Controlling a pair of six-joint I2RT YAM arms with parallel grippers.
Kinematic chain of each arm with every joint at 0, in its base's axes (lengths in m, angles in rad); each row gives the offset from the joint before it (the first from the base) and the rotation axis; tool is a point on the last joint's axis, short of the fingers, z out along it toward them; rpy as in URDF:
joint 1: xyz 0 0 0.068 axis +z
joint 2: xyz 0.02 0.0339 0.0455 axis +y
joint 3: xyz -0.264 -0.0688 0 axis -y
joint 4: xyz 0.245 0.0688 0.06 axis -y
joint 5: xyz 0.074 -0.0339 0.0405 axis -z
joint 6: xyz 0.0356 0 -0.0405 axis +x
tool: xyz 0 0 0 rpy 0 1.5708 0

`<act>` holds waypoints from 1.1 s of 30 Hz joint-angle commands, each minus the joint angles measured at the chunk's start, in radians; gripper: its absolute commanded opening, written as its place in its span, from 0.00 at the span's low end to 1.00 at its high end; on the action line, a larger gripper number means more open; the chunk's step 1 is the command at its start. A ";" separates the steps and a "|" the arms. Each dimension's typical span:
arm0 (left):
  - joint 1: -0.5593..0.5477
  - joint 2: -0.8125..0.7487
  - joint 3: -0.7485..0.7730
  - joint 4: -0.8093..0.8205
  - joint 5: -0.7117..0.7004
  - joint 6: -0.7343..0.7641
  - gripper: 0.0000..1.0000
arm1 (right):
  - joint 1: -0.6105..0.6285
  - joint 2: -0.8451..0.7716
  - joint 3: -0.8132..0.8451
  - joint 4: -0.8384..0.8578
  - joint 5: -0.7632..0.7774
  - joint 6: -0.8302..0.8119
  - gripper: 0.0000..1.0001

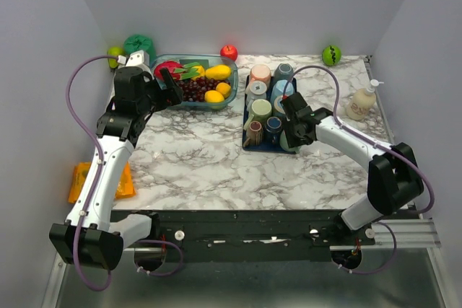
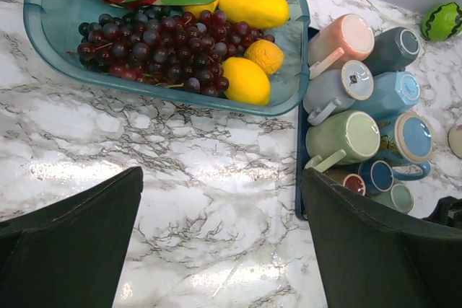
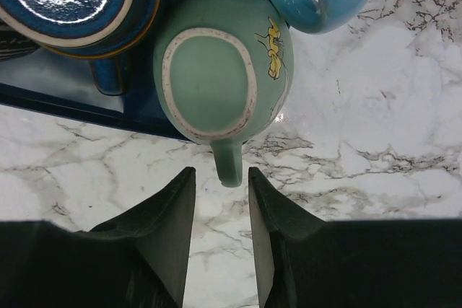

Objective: Turn the mug right side up

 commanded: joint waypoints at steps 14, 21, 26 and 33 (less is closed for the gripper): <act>0.005 0.018 -0.007 -0.004 -0.025 0.011 0.99 | 0.017 0.106 0.041 0.029 0.117 -0.027 0.34; 0.005 0.013 -0.010 -0.007 -0.030 0.011 0.99 | 0.020 0.104 0.047 0.040 0.140 -0.040 0.17; 0.005 0.008 -0.015 -0.010 -0.027 0.011 0.99 | 0.021 0.088 0.042 0.052 0.129 -0.052 0.01; 0.005 -0.008 -0.033 -0.009 -0.015 0.010 0.99 | 0.024 -0.027 0.042 0.023 -0.006 -0.067 0.01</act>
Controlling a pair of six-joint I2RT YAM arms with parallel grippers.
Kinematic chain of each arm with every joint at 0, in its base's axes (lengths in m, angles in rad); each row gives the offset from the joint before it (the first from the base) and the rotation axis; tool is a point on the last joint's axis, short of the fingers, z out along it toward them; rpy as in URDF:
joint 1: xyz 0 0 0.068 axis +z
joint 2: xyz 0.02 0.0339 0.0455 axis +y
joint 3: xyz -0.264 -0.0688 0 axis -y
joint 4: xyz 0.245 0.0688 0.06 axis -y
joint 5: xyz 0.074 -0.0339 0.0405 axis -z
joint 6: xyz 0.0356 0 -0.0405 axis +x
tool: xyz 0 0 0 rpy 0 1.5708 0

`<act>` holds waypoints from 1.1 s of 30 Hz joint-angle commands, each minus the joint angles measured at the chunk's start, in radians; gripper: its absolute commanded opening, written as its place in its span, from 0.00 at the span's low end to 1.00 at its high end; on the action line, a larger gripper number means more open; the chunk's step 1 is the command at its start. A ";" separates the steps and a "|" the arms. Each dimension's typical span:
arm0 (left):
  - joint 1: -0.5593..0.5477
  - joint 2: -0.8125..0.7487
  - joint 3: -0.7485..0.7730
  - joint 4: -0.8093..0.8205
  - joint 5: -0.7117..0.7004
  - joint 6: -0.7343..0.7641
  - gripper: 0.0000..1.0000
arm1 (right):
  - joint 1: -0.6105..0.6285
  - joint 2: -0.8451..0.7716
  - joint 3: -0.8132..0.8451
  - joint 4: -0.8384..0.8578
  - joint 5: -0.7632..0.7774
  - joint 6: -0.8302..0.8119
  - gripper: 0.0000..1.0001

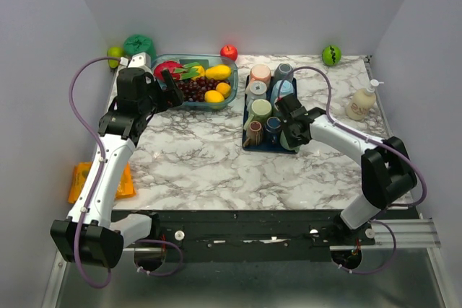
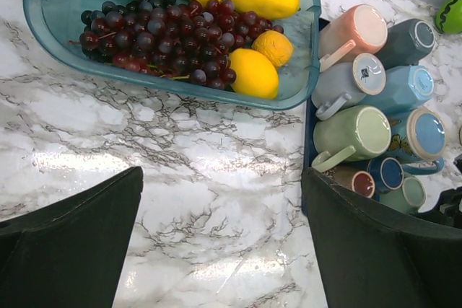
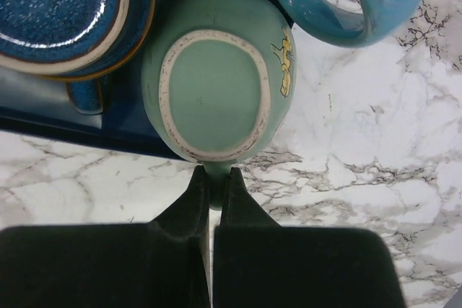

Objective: Turn the mug right side up

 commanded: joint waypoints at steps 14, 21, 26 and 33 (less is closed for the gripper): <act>0.005 -0.116 -0.133 0.102 0.199 -0.019 0.99 | 0.005 -0.386 0.182 -0.129 -0.372 0.105 0.01; -0.009 -0.178 -0.213 0.308 0.555 -0.062 0.99 | 0.008 -0.468 0.257 -0.013 -0.516 0.188 0.01; -0.129 -0.230 -0.296 0.592 0.682 -0.203 0.99 | 0.014 -0.525 0.269 0.206 -0.634 0.300 0.01; -0.326 -0.196 -0.276 0.778 0.612 -0.304 0.99 | 0.059 -0.559 0.246 0.518 -0.718 0.467 0.01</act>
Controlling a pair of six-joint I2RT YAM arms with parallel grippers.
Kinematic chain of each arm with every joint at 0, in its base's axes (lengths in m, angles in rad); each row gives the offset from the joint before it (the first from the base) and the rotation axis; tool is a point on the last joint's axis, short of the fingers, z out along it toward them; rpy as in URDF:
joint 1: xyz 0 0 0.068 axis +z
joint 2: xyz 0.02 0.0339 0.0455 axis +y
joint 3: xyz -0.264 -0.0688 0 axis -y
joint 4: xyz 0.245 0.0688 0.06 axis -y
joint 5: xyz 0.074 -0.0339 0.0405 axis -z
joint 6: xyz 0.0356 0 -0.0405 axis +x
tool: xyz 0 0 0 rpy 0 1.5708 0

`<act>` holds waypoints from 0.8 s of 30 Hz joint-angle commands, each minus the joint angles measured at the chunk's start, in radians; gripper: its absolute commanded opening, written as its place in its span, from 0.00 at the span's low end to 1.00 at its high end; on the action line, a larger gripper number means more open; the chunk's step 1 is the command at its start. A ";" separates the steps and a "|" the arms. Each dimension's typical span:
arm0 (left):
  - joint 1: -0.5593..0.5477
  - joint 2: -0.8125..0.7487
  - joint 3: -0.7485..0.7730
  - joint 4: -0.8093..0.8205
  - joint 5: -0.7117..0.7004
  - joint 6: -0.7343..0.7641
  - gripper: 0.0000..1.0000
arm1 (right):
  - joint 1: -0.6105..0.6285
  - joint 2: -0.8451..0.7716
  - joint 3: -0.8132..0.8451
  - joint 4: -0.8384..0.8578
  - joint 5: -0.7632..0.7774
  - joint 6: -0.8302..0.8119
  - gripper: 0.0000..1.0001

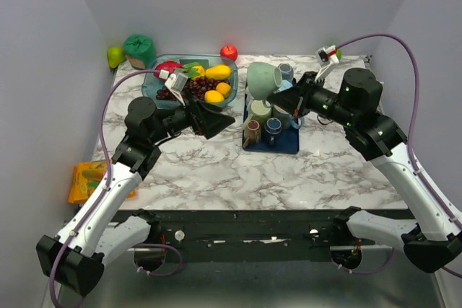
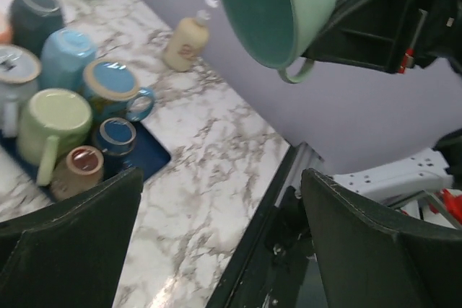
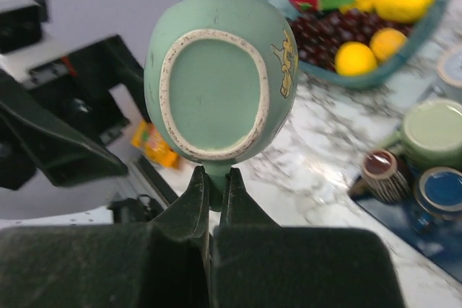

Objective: Turn the mug right side up

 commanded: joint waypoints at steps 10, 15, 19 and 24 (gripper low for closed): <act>-0.159 0.119 0.081 0.580 -0.063 -0.372 0.89 | 0.100 -0.020 0.007 0.496 -0.115 0.201 0.01; -0.186 0.165 0.103 0.688 -0.103 -0.493 0.81 | 0.119 -0.020 0.002 0.525 -0.095 0.203 0.01; -0.208 0.179 0.125 0.706 -0.118 -0.505 0.76 | 0.129 -0.018 -0.004 0.536 -0.088 0.205 0.01; -0.228 0.191 0.134 0.711 -0.144 -0.518 0.65 | 0.143 -0.020 -0.020 0.547 -0.066 0.198 0.01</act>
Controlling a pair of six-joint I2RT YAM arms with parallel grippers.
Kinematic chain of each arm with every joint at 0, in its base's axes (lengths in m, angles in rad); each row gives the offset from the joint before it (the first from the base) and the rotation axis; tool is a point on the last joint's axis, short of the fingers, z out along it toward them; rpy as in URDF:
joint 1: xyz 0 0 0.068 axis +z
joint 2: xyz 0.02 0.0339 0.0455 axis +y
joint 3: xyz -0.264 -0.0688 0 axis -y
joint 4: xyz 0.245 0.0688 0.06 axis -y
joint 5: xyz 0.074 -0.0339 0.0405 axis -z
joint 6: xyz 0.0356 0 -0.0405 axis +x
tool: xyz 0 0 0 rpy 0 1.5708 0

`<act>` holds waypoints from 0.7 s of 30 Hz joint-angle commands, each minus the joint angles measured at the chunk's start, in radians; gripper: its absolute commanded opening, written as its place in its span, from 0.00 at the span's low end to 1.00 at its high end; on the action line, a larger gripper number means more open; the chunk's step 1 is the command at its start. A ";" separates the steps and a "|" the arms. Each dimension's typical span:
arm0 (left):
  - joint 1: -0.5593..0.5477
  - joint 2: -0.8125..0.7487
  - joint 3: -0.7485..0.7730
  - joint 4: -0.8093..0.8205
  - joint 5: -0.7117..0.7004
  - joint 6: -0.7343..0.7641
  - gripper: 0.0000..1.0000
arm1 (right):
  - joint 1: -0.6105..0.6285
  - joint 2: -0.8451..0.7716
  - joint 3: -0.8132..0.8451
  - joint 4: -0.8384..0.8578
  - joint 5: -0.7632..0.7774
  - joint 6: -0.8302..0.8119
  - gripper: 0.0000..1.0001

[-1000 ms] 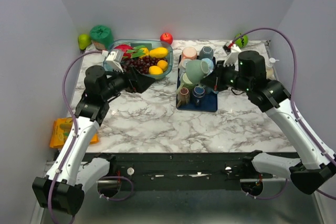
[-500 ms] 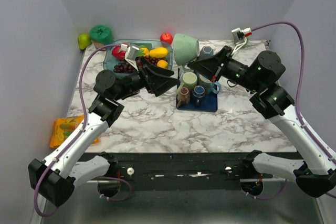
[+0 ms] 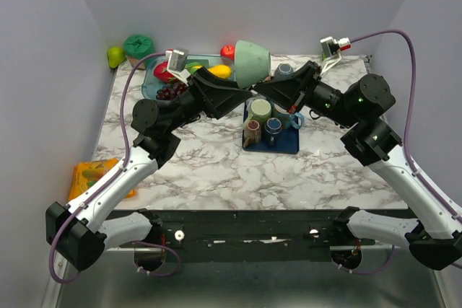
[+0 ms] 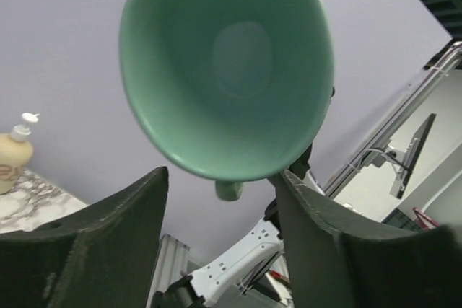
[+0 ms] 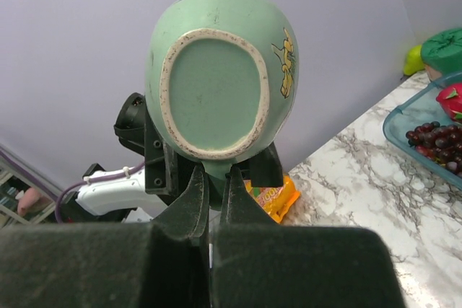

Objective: Turn the mug right side up

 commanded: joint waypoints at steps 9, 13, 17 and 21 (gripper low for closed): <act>-0.023 0.006 0.034 0.052 -0.086 -0.033 0.40 | 0.021 -0.030 -0.065 0.137 0.041 0.012 0.01; -0.026 0.006 0.035 0.037 -0.092 -0.024 0.23 | 0.023 -0.032 -0.076 0.160 0.036 0.013 0.01; -0.031 0.011 0.043 0.014 -0.104 -0.011 0.18 | 0.029 -0.024 -0.085 0.175 0.020 0.009 0.01; -0.035 0.020 0.053 0.000 -0.120 -0.008 0.25 | 0.043 -0.015 -0.100 0.195 0.013 0.006 0.01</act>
